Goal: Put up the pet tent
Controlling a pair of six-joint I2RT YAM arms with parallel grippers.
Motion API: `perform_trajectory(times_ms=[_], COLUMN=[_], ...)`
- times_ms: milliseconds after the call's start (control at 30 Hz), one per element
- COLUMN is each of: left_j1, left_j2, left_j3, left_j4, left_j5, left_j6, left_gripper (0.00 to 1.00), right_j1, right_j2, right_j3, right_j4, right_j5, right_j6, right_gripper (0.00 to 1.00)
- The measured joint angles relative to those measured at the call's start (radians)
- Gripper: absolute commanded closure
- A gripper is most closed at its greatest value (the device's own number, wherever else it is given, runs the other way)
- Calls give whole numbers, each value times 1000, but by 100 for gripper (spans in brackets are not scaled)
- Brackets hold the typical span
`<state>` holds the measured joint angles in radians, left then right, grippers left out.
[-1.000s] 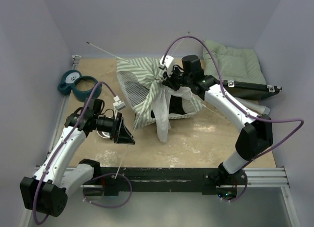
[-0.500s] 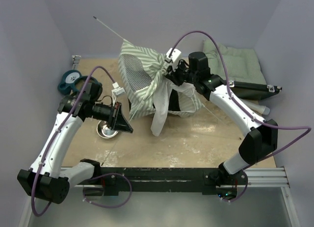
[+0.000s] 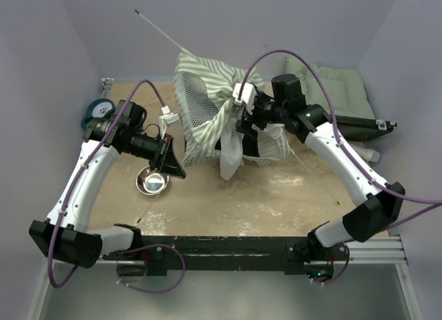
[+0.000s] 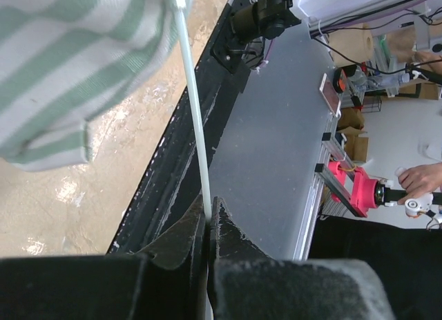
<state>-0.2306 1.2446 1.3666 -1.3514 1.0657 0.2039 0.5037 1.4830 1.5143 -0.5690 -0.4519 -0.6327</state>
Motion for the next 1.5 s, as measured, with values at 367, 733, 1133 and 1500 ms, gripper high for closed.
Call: perform_trajectory(times_ms=[367,733,1133,1500], left_j1=[0,0,-2,-2], left_j2=[0,24,25,24], left_j3=[0,6,5,5], left_j4=[3,18,49,56], left_j5=[-20,-7,6,28], left_j6=[-1,1,1,2], left_gripper=[100,100,100,100], right_j1=[45,384,415,527], right_j2=[-197,-166,-180,-33], right_j3=[-32,82,53,117], right_j4=[-220,-59,-45,-60], right_j5=[0,-6,90,68], right_j6=[-359,-314,-330,-378], right_gripper=[8,30,34,40])
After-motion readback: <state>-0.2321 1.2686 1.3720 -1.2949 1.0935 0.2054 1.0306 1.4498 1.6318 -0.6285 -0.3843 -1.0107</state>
